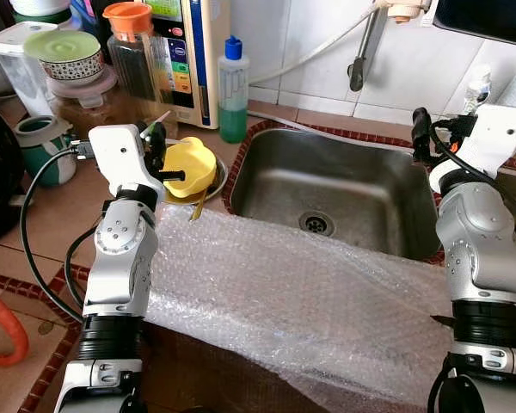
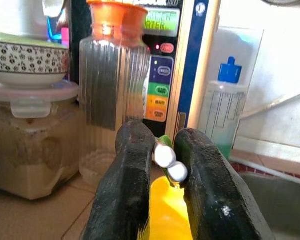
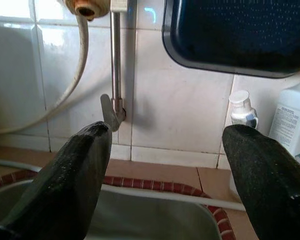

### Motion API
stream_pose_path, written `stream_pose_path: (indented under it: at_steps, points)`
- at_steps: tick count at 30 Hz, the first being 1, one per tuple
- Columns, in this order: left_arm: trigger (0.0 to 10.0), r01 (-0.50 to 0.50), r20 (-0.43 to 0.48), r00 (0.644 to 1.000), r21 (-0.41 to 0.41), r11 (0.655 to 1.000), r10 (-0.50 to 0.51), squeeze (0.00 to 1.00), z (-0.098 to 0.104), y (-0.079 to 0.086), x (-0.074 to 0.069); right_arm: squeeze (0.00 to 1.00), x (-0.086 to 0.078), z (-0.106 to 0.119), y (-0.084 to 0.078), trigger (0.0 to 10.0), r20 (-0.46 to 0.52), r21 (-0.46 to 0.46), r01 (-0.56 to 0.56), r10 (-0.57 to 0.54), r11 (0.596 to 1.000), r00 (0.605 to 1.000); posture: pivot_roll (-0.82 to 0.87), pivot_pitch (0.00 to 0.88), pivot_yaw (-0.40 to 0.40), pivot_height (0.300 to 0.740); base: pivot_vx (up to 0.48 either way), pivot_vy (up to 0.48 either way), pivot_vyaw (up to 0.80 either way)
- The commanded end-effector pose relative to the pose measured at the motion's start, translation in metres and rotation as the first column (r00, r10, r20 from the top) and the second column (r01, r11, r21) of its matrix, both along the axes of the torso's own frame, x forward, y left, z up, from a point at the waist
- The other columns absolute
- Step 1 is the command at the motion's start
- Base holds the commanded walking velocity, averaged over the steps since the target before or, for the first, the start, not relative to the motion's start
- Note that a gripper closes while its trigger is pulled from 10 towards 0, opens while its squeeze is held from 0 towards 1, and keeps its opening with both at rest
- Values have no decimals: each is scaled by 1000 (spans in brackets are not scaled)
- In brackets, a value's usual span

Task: Kitchen organization

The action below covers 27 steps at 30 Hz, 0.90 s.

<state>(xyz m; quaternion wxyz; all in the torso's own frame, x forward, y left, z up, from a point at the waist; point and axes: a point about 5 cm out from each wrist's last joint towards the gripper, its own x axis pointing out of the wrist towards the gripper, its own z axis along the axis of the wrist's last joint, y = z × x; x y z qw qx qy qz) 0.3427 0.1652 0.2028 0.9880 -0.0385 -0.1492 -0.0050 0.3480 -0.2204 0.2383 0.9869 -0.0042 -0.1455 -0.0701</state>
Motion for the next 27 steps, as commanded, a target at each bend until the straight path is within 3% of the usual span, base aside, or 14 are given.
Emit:
stream_pose_path:
  at_steps: [1, 7, 8, 9, 10, 11, 27]
  points:
    - [10000, 12, 6, 1000, 10, 1000, -12, 0, 2, -3, 2, 0, 1, 5, 0, 0, 10, 0, -4, 4, 1000, 1000, -3, 57, 12, 740, 0, 0, 0]
    - [10000, 18, 14, 1000, 15, 1000, -18, 0, 5, -3, 3, 0, 0, 2, 2, 0, 1, 5, -20, 20, 1000, 1000, -4, 54, 17, 740, 0, 0, 0]
    - [10000, 17, 13, 1000, 16, 1000, -17, 0, 5, -3, 3, 0, 1, 1, 4, 3961, -2, 4, -31, 31, 1000, 1000, -1, 51, 15, 740, 0, 0, 0]
    - [10000, 17, 13, 1000, 16, 1000, -17, 0, 5, -3, 3, 0, 1, 1, 4, 3961, -2, 4, -31, 31, 1000, 1000, -1, 51, 15, 740, 0, 0, 0]
    - [10000, 17, 14, 1000, 15, 1000, -17, 0, 4, -3, 3, 0, 1, 1, 5, 5843, -4, 5, -31, 31, 1000, 1000, -1, 50, 15, 740, 0, 0, 0]
    - [10000, 17, 14, 1000, 16, 1000, -17, 0, 4, -3, 3, 0, 2, 1, 5, 10000, -5, 5, -32, 32, 999, 999, 1, 48, 15, 740, 0, 0, 0]
    - [10000, 18, 21, 1000, 25, 1000, -19, 0, 8, -1, 4, 0, 2, -3, 11, 10000, -19, 25, -52, 53, 998, 998, 25, 50, 28, 740, 0, 0, 0]
